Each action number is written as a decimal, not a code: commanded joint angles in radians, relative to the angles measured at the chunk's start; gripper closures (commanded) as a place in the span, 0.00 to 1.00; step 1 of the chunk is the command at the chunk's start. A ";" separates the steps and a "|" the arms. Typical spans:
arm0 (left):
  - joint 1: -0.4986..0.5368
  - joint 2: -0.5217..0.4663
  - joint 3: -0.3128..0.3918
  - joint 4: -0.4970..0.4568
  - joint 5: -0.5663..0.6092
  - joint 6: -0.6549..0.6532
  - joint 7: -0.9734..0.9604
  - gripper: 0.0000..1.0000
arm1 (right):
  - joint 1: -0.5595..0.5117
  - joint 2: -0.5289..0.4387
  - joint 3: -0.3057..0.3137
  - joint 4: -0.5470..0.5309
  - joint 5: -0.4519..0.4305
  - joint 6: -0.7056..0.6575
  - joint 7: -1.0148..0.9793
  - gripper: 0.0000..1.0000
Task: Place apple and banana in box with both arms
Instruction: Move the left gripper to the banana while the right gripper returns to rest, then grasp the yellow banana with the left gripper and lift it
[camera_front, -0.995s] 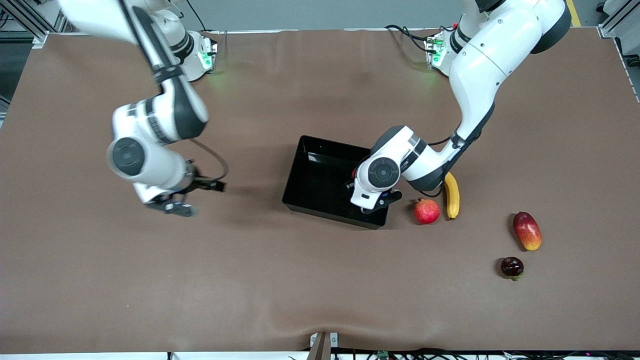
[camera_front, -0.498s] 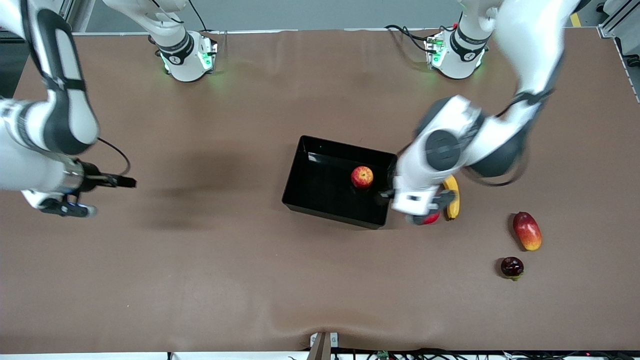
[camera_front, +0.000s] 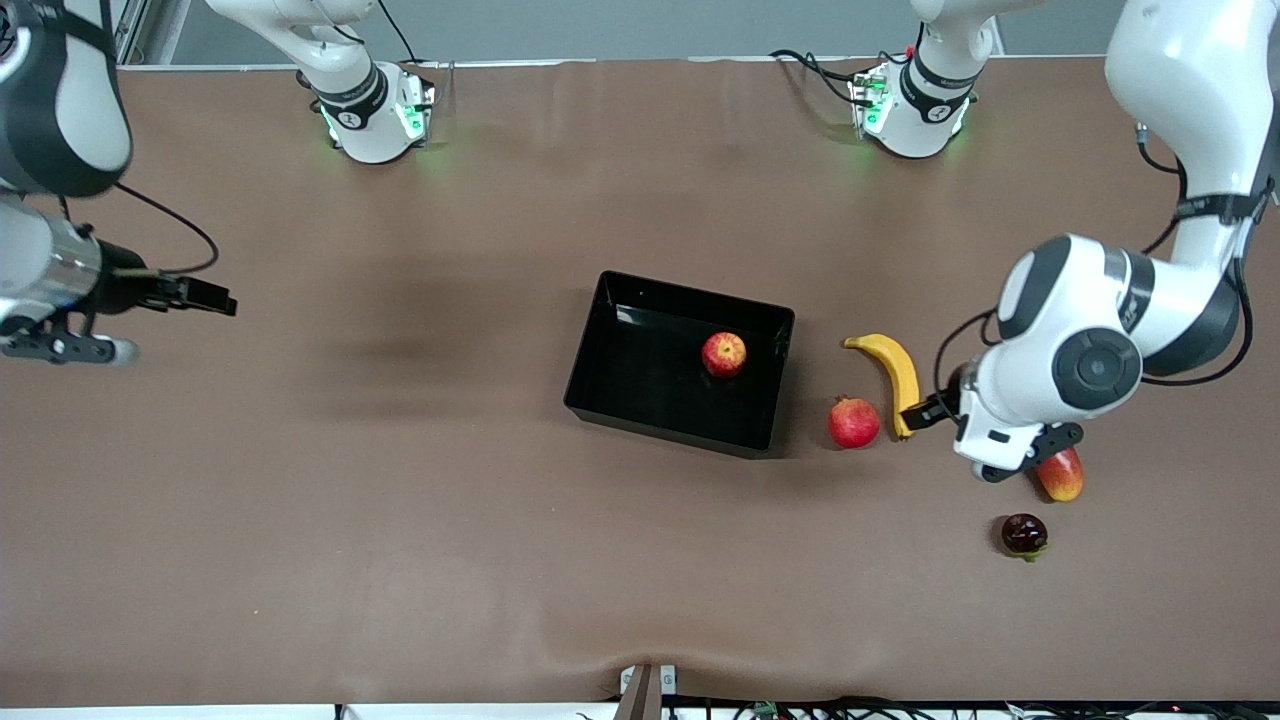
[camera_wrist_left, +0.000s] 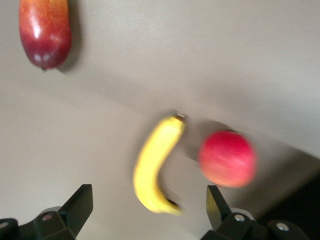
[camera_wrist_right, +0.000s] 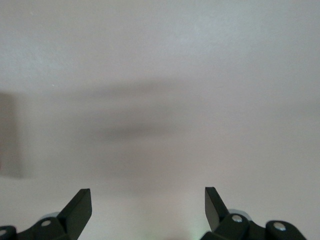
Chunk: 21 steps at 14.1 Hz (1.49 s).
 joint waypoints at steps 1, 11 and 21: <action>0.053 -0.034 -0.015 -0.182 0.029 0.134 0.074 0.19 | -0.037 -0.071 0.005 0.031 -0.009 -0.070 0.003 0.00; 0.061 -0.004 -0.009 -0.429 0.064 0.443 0.072 0.36 | -0.025 -0.123 0.015 0.208 -0.003 -0.240 0.006 0.00; 0.066 -0.257 -0.125 -0.341 0.022 0.153 0.056 1.00 | 0.019 -0.131 0.050 0.205 -0.058 -0.266 0.029 0.00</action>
